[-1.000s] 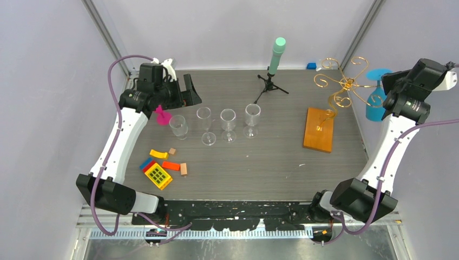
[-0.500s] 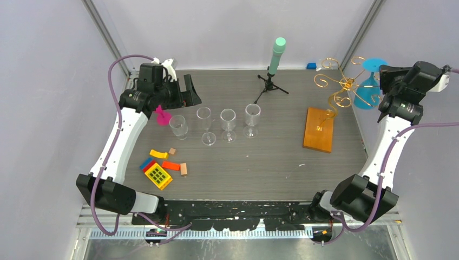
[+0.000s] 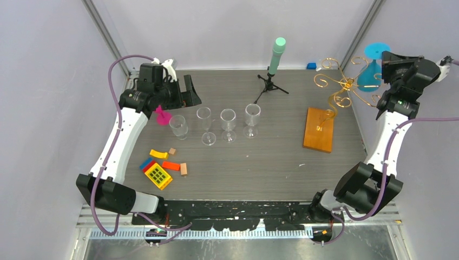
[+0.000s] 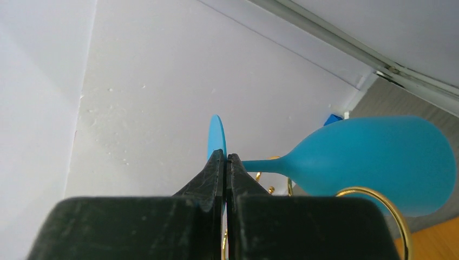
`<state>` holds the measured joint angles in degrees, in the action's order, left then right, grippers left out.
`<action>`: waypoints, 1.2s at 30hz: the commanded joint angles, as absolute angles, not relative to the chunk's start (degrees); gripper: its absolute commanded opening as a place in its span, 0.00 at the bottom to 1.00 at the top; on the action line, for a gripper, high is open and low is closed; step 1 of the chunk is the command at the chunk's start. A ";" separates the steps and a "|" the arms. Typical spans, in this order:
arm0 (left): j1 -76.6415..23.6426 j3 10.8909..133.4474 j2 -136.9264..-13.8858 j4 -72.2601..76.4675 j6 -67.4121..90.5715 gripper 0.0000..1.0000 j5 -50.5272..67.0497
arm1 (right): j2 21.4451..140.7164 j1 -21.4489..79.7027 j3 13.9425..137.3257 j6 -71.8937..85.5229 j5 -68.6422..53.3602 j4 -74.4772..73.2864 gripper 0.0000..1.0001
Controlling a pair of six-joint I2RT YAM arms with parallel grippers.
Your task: Take the wine glass off the wine glass rack
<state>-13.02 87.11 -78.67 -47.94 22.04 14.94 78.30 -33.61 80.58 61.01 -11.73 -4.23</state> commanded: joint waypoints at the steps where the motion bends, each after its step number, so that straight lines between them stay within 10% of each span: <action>1: -12.92 89.09 -78.06 -47.98 21.26 1.00 14.46 | 77.96 -33.93 80.15 60.91 -16.76 12.17 0.00; 28: -12.92 90.40 -76.12 -40.62 26.22 1.00 25.17 | 72.25 -32.45 87.30 103.81 -39.14 45.59 0.00; 36: -12.92 89.47 -76.13 -28.96 35.13 1.00 37.90 | 73.63 -15.37 87.99 106.35 -37.78 47.01 0.00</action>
<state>-13.02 87.99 -78.08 -38.98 29.50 28.86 73.65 -22.13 85.73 103.13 -37.65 43.16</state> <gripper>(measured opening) 0.994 0.034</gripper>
